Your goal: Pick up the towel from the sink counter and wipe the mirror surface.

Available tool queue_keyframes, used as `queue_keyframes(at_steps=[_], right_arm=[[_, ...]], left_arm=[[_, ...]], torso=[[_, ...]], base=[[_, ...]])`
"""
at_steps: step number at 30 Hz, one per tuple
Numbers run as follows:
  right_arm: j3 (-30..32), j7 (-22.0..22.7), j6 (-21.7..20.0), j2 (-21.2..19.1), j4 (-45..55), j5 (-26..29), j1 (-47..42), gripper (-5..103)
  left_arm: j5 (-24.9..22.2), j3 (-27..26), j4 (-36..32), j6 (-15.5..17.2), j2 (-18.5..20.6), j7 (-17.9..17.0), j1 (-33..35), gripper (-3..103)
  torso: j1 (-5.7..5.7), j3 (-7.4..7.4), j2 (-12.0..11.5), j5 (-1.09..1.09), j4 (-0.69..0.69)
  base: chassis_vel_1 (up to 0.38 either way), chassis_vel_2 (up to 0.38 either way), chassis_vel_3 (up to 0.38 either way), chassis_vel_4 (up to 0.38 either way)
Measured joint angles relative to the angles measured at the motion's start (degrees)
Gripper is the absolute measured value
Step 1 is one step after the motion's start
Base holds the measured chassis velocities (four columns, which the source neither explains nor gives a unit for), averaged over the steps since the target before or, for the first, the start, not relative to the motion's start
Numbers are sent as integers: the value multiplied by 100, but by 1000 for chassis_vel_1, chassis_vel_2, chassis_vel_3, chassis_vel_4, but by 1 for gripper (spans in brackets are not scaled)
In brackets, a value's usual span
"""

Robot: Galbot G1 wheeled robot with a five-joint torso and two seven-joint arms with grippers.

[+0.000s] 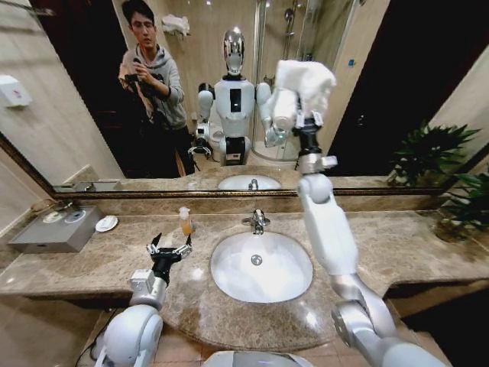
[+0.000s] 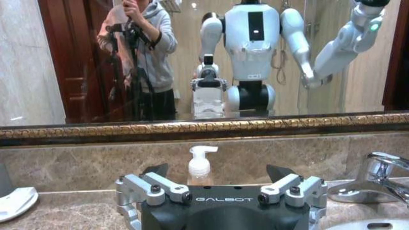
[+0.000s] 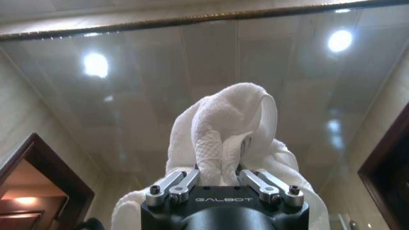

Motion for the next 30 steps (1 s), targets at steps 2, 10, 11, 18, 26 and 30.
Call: queue_keyframes(at_steps=[2, 10, 11, 18, 26, 30], right_arm=[[-28, -10, 13, 35, 23, -5, -46, 16], [-651, -250, 210, 679, -9, -444, -362, 16], [-754, -289, 243, 752, -39, -502, -404, 16], [-1083, -374, 278, 788, 149, -428, -870, 16], [-566, 186, -229, -405, 1622, 194, -2614, 16], [-403, 576, -574, -814, 2259, 371, -3440, 16]], left_arm=[[0, 0, 0, 0, 1, 0, 0, 100], [0, 0, 0, 0, 0, 0, 0, 100], [0, 0, 0, 0, 0, 0, 0, 100], [0, 0, 0, 0, 0, 0, -1, 100], [0, 0, 0, 0, 1, 1, 0, 100], [0, 0, 0, 0, 1, 1, -1, 100]], torso=[[0, 0, 0, 0, -1], [0, 0, 0, -2, 3], [0, 0, 0, -3, 3], [1, 0, 0, -3, 2], [0, 0, 1, 2, -4], [0, 0, 1, 0, 0]], base=[[0, 0, 0, 0], [0, 0, 0, 0], [0, 0, 0, 0], [0, 0, 0, 0], [0, 0, 0, 0], [0, 0, 0, 0]])
